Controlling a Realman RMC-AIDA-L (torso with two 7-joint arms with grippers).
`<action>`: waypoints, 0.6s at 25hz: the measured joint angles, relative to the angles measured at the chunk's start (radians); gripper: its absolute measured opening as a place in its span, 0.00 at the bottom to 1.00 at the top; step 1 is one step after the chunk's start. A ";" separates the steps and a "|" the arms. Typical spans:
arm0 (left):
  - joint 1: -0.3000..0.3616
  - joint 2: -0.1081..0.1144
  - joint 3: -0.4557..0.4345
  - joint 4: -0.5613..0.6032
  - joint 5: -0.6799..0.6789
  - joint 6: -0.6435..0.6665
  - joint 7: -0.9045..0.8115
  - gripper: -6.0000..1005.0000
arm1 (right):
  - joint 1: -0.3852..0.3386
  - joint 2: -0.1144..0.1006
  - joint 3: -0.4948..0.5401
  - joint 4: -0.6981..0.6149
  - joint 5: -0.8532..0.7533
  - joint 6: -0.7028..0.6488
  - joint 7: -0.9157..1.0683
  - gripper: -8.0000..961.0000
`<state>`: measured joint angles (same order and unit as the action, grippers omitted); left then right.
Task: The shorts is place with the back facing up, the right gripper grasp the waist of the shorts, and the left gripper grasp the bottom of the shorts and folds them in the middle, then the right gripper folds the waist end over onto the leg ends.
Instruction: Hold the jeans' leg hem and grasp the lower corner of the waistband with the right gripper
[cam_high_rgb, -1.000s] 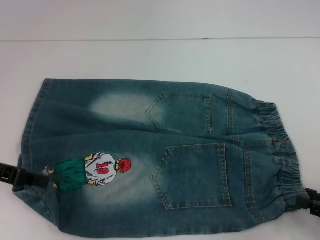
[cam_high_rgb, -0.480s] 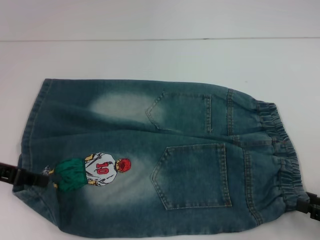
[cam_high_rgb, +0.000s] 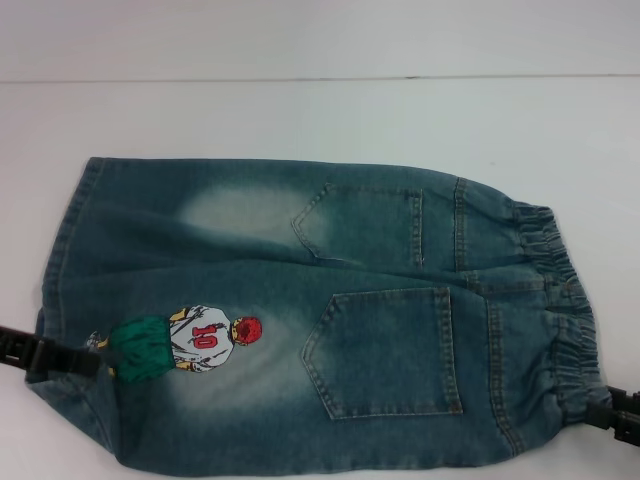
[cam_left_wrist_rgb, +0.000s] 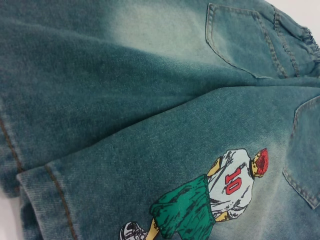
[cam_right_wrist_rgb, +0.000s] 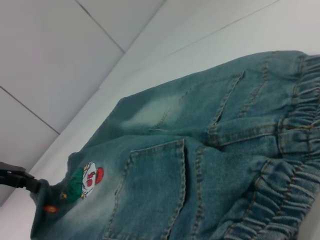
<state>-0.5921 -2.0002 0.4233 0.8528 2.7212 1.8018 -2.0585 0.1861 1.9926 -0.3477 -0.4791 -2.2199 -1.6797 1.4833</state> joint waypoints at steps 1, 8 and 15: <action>0.000 0.000 0.000 0.000 0.000 0.000 0.000 0.05 | 0.000 0.000 0.000 -0.001 0.000 -0.003 0.000 0.64; -0.005 0.001 0.000 0.000 0.000 -0.001 0.001 0.05 | -0.005 0.000 0.001 -0.006 -0.001 -0.015 0.000 0.64; -0.009 0.001 0.000 0.000 0.000 -0.001 0.002 0.05 | 0.017 0.001 -0.003 0.000 -0.026 -0.023 -0.005 0.64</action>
<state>-0.6013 -1.9988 0.4234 0.8528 2.7214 1.8007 -2.0570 0.2032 1.9934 -0.3502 -0.4787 -2.2455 -1.7023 1.4781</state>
